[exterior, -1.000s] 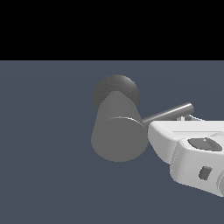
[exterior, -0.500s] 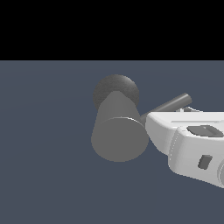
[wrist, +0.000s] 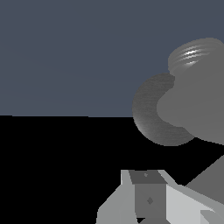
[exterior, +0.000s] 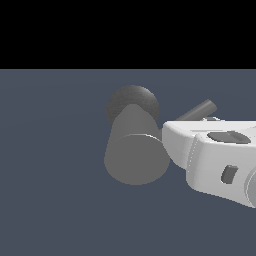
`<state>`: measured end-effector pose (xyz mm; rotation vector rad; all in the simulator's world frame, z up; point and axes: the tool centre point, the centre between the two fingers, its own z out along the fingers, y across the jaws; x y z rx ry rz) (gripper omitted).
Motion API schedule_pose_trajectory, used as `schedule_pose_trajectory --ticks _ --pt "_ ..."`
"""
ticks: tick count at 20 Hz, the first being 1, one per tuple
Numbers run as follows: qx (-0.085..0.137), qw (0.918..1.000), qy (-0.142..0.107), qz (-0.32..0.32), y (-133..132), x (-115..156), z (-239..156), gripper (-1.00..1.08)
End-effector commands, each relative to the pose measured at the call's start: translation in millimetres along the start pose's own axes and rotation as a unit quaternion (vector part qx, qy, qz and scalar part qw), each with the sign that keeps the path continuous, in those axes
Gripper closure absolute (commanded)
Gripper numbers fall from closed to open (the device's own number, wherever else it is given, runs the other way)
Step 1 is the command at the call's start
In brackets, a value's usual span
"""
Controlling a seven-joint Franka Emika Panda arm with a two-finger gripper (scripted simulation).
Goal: Turn on the faucet by rotating a designated handle.
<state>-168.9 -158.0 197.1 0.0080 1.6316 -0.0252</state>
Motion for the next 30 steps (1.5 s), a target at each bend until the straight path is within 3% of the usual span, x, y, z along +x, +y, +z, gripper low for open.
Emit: schedule_pose_trajectory --ticks 1,14,15,30 --pt "-0.007 0.9998 -0.019 -0.002 14.1 -21.2 1.3 1.08" --pt "-0.008 0.9995 -0.029 -0.003 36.6 -54.4 -0.1 1.08" --pt "-0.001 1.0 0.003 0.001 25.3 -26.3 -4.3 1.08" --pt "-0.005 0.9998 -0.017 -0.002 67.8 -62.1 -3.1 1.08"
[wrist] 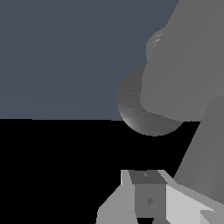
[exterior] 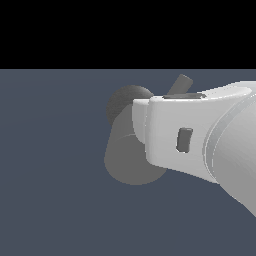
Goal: Turn on the faucet by rotating a designated handle.
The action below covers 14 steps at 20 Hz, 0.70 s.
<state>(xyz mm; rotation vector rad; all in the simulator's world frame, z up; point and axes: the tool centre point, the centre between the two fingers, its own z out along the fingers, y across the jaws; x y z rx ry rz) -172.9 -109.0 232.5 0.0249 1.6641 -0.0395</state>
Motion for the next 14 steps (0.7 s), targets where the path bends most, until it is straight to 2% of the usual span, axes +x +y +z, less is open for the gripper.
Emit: schedule_pose_trajectory --ticks 1,12,13,14 --pt "-0.015 0.9993 -0.034 -0.003 22.2 -28.8 2.7 1.08" --pt "-0.018 0.9987 -0.046 -0.004 48.7 -51.3 1.5 1.08" --pt "0.005 1.0 -0.002 0.001 24.9 -16.4 -1.4 1.08" --pt "0.005 1.0 -0.002 0.001 24.8 -16.1 -1.3 1.08"
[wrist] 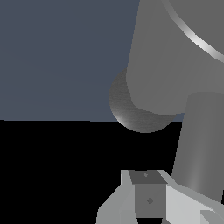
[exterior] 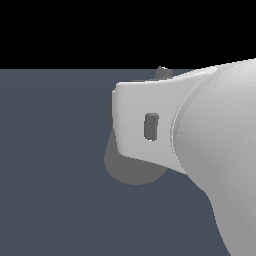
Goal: Turn on the faucet by rotating a designated handle.
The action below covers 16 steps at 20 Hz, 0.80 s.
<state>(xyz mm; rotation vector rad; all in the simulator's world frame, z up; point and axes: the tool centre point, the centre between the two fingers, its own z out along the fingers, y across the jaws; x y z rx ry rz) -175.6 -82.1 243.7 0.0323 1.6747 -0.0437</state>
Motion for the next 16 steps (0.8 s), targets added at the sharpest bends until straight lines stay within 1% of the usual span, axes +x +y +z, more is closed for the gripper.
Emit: schedule_pose_trajectory --ticks 1,16 --pt "0.0 1.0 -0.009 0.0 2.0 -6.7 3.7 1.08" --pt "-0.014 0.9992 -0.036 -0.003 56.5 -30.7 3.5 1.08"
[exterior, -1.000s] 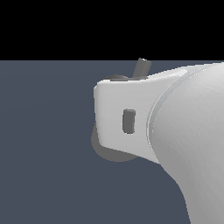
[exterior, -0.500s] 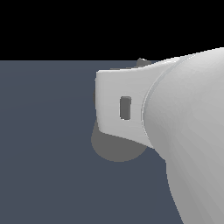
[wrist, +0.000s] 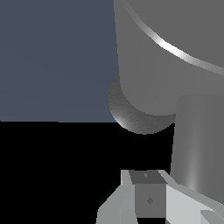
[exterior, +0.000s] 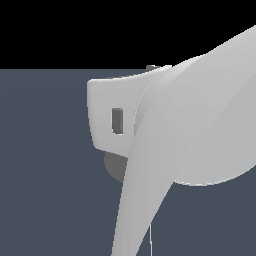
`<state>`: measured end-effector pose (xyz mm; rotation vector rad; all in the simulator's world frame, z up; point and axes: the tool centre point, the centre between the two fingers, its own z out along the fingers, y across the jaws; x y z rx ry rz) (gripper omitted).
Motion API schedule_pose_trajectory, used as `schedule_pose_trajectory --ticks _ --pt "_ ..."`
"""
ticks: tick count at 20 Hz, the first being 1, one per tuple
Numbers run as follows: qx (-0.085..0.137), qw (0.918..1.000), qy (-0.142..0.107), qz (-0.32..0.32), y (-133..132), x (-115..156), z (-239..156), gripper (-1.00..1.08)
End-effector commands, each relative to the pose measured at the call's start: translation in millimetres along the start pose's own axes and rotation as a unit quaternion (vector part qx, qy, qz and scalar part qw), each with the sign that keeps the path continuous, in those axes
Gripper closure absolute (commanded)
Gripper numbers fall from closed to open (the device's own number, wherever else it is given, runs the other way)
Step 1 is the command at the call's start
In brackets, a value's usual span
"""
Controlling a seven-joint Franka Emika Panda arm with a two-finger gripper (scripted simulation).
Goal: Turn on the faucet by rotating a designated handle.
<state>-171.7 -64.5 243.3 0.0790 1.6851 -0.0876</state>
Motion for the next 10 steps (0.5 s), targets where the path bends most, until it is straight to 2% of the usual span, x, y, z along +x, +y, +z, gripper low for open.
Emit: schedule_pose_trajectory --ticks 1,10 --pt "-0.043 0.9981 -0.044 -0.005 42.1 -31.8 -2.4 1.08" --pt "-0.049 0.9972 -0.057 -0.006 67.5 -42.8 -4.9 1.08"
